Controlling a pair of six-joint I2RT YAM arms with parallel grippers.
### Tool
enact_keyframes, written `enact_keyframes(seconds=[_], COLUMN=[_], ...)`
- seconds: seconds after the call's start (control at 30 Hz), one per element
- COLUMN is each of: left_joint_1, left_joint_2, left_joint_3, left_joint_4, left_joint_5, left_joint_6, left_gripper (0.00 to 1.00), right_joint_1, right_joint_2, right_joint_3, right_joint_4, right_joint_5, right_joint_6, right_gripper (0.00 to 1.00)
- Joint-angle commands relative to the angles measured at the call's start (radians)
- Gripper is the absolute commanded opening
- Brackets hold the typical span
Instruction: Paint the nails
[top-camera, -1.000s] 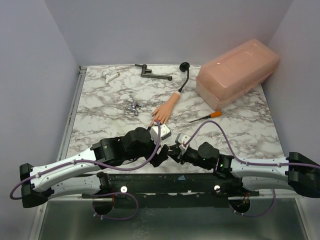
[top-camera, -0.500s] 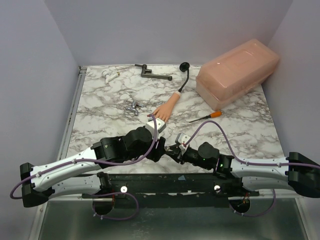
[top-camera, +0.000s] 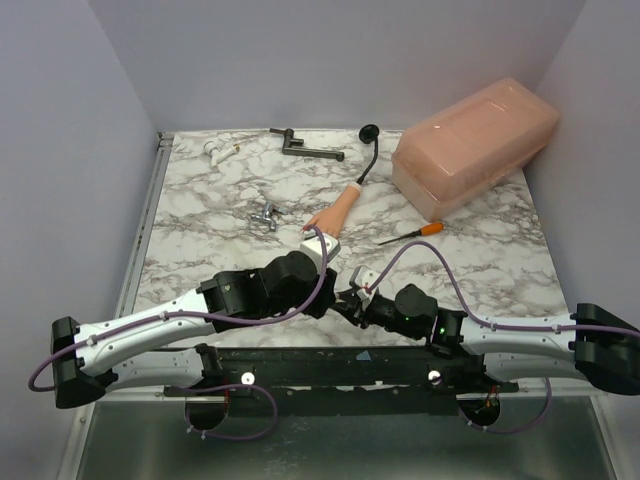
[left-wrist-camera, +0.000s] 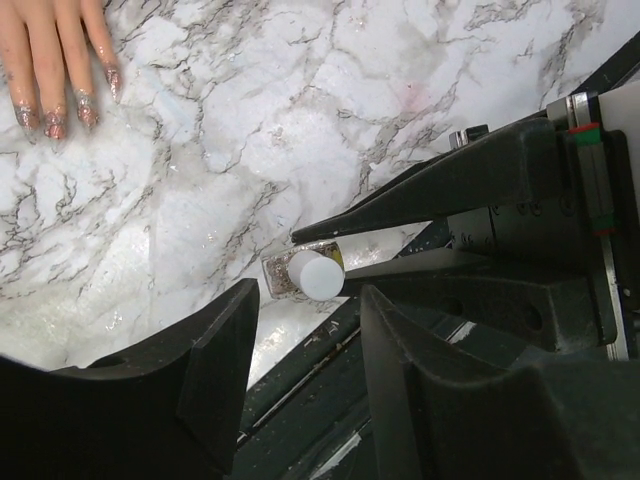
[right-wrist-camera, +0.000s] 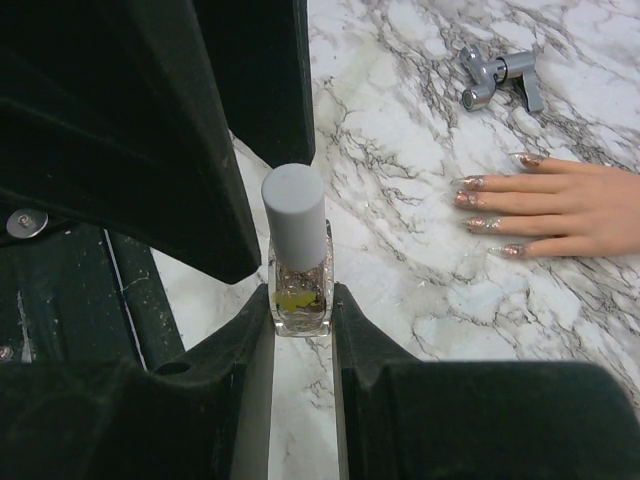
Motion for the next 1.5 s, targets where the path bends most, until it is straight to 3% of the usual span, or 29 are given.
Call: enact_keyframes(seconds=[0.0, 0.4, 0.77, 1.2, 1.47], left_joint_1=[-0.007, -0.009, -0.013, -0.013, -0.012], left_joint_2=[0.027, 0.061, 0.044, 0.022, 0.021], left_joint_3=[0.044, 0.036, 0.002, 0.014, -0.009], left_joint_4=[0.014, 0.034, 0.066, 0.043, 0.068], left_joint_5=[-0.043, -0.044, 0.024, 0.193, 0.243], left_joint_6=[-0.007, -0.009, 0.081, 0.331, 0.392], left_gripper=[0.43, 0.27, 0.00, 0.00, 0.00], right_joint_1=[-0.004, -0.005, -0.004, -0.004, -0.003], right_joint_2=[0.002, 0.002, -0.001, -0.007, -0.014], right_joint_3=[0.026, 0.025, 0.024, 0.021, 0.015], right_joint_4=[0.035, 0.035, 0.035, 0.035, 0.040], right_joint_5=[0.027, 0.027, 0.027, 0.023, 0.015], right_joint_6=[0.003, 0.003, 0.003, 0.001, -0.001], right_gripper=[0.01, 0.01, 0.01, 0.01, 0.01])
